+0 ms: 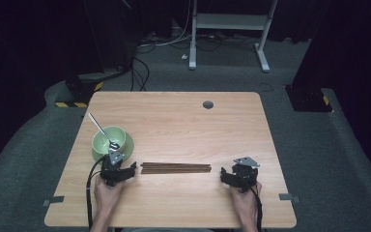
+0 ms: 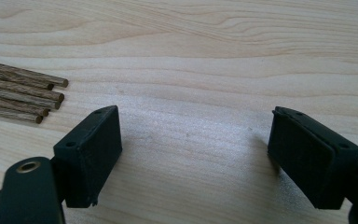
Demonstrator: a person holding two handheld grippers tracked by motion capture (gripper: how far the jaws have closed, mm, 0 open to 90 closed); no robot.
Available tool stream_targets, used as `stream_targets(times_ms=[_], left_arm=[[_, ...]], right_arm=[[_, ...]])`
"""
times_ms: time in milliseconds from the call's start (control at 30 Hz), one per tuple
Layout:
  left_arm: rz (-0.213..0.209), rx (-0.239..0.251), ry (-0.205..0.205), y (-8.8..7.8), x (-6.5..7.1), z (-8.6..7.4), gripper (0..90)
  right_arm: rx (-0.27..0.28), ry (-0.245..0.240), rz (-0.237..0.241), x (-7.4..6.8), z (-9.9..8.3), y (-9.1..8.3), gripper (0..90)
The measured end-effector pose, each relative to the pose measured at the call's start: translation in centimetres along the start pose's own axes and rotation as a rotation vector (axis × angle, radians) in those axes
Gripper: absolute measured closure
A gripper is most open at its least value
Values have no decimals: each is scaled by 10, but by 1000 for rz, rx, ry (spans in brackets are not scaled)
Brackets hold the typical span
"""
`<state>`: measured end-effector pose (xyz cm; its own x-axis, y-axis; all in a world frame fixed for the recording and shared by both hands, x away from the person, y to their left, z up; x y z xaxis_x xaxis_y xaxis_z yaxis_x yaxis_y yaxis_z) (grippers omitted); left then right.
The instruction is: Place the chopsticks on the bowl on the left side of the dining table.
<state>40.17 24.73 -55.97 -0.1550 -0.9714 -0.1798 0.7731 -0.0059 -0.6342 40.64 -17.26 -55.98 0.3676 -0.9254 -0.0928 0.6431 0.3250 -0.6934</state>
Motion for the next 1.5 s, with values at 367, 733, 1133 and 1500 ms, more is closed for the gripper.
stream_targets(times_ms=[367,733,1133,1500], left_arm=[[-3,-8,-6,1,2,1,218],[-10,-5,2,0,1,0,222],[-48,25,-23,-6,2,-2,264],[-101,52,-3,-16,1,1,294]], right_arm=[[2,-5,2,0,0,0,181],[4,-8,6,-1,0,0,193],[6,-10,6,-1,0,-1,200],[6,-9,6,-1,0,-1,201]])
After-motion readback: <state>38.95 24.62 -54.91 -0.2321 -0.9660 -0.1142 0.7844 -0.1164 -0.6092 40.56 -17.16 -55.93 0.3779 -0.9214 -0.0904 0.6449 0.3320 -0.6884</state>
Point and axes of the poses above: each handheld gripper's, and its own axes: y roughly forward along the jaws, z roughly out of its top, x roughly to its right, the point moved 5 cm from there along y, roughly forward along the jaws, and after that the axes turned 9 degrees about z, right-handed, at the moved point
